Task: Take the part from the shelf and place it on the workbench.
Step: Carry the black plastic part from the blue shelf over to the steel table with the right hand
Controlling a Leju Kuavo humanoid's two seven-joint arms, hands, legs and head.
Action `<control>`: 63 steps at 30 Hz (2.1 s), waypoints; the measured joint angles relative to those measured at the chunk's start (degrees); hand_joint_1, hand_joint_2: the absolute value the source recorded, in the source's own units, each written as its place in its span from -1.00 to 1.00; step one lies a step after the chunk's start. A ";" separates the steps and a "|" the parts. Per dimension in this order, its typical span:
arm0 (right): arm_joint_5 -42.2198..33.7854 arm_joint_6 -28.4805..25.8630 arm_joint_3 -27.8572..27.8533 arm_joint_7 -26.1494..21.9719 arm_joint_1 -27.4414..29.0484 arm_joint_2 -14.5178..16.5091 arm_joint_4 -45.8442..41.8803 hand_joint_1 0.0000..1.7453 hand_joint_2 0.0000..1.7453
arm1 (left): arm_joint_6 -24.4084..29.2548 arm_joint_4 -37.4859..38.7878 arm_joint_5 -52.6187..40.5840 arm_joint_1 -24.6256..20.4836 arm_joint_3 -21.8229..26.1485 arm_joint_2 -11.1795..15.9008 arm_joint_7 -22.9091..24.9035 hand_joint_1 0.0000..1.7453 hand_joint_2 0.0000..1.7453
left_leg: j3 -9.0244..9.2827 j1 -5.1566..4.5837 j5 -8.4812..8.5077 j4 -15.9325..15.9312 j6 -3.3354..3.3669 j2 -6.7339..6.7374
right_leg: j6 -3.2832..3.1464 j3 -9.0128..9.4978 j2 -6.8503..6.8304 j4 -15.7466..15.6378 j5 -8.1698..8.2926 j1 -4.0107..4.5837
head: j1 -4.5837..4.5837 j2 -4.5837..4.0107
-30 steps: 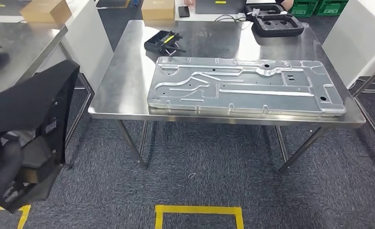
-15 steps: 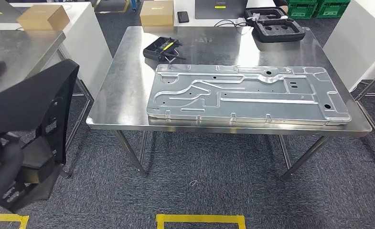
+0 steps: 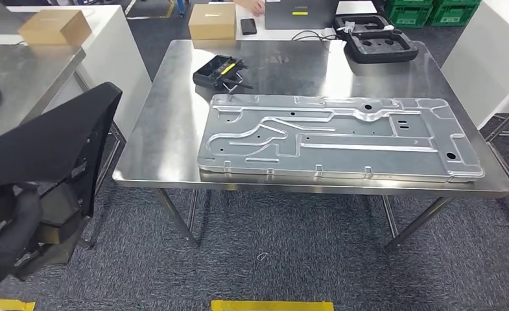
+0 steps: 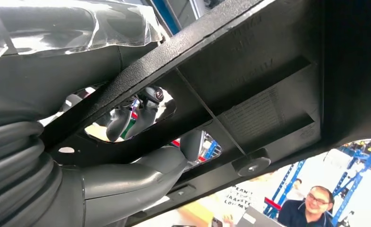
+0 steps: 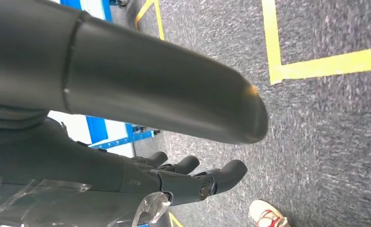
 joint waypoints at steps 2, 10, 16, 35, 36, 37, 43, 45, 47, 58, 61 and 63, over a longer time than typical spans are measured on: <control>0.08 -0.01 -0.29 0.00 0.00 0.00 0.00 -1.00 -1.00 | -0.02 0.00 0.09 -0.30 -0.01 0.01 -0.01 1.00 1.00 | -0.99 0.17 -0.71 2.78 -0.49 0.03 | -0.70 0.76 0.16 -0.10 -0.13 -0.20 | -0.10 -0.01; 1.16 -0.14 -0.43 0.01 0.11 0.15 0.00 -1.00 -1.00 | -0.01 0.00 0.67 -0.54 -0.46 0.02 -0.02 1.00 1.00 | -8.88 0.45 0.40 9.00 -0.69 0.05 | -0.89 3.60 0.83 -0.21 -2.59 -0.25 | -0.34 -0.01; 2.42 -0.34 -0.43 0.00 -0.17 0.70 0.02 -1.00 -1.00 | 0.28 0.00 0.78 -0.79 -0.51 0.18 -0.02 1.00 1.00 | -4.46 -0.59 3.74 -1.15 1.79 -0.21 | 0.99 5.57 0.54 -0.13 -3.05 -0.44 | -0.30 -0.01; 4.20 -1.01 -0.38 -0.17 -0.04 1.01 0.02 -1.00 -1.00 | 0.65 0.01 0.77 -0.72 -1.34 0.00 -0.06 1.00 1.00 | -4.23 0.37 -4.33 10.20 -1.06 -0.05 | -0.98 1.82 0.39 -1.51 -0.03 -0.46 | 0.13 -0.01; 4.25 -1.02 -0.38 -0.17 -0.06 1.01 0.02 -1.00 -1.00 | 0.53 0.01 0.77 -0.73 -1.39 -0.03 -0.08 1.00 1.00 | -6.92 0.64 -5.75 14.01 -1.39 -0.05 | -0.99 2.04 0.46 -1.50 -0.35 -0.47 | 0.10 -0.01; 4.28 -1.02 -0.38 -0.17 -0.06 1.02 0.02 -1.00 -1.00 | 0.40 0.02 0.77 -0.74 -1.44 -0.08 -0.09 1.00 1.00 | -8.99 0.87 -6.59 16.40 -1.60 -0.04 | -0.92 2.36 0.54 -1.50 -0.72 -0.49 | 0.09 -0.01; 4.90 -1.01 -0.40 -0.26 -0.07 1.32 0.02 -1.00 -1.00 | -0.31 0.05 0.78 -2.34 -2.48 -0.60 -0.71 1.00 1.00 | -5.52 0.78 3.42 0.62 -1.09 -0.04 | 0.46 5.80 0.84 -1.74 -3.49 -0.68 | 0.04 -0.01; 5.10 -1.01 -0.39 -0.34 -0.22 1.43 0.02 -1.00 -1.00 | -0.68 0.08 0.78 -3.13 -2.87 -0.88 -1.01 1.00 1.00 | -4.97 0.31 2.99 -0.28 -0.10 -0.10 | 1.29 6.12 0.84 -1.58 -3.51 -0.65 | 0.03 -0.01; 5.34 -1.02 -0.40 -0.34 -0.30 1.46 0.02 -1.00 -1.00 | -0.99 0.10 0.79 -4.09 -3.33 -1.29 -1.26 1.00 1.00 | -3.73 0.49 3.13 -0.86 0.80 -0.13 | 1.87 6.32 0.72 -0.33 -3.64 -0.61 | 0.12 -0.01; 6.50 -0.89 -0.36 -0.61 -0.49 1.61 0.02 -1.00 -1.00 | -2.21 1.16 2.31 -9.33 -7.38 -5.53 -2.82 1.00 1.00 | 0.86 0.14 -1.00 -1.21 1.41 -0.34 | 1.62 -2.13 0.28 0.60 0.95 -0.16 | 0.71 -0.01; 6.81 -0.78 -0.36 -0.91 -0.87 1.79 0.02 -1.00 -1.00 | -2.11 1.75 3.15 -11.04 -8.49 -6.57 -3.54 1.00 1.00 | 1.56 -0.03 -1.56 -0.90 0.34 -0.30 | 0.51 -1.45 0.26 -0.77 1.04 0.05 | 0.85 0.00; 7.07 -0.79 -0.36 -0.92 -0.95 1.99 0.02 -1.00 -1.00 | -1.98 2.11 3.64 -12.09 -9.14 -7.14 -4.01 1.00 1.00 | 1.14 0.04 -2.18 1.43 -0.11 -0.22 | -0.19 -0.26 0.37 -1.02 0.86 -0.30 | 0.79 -0.01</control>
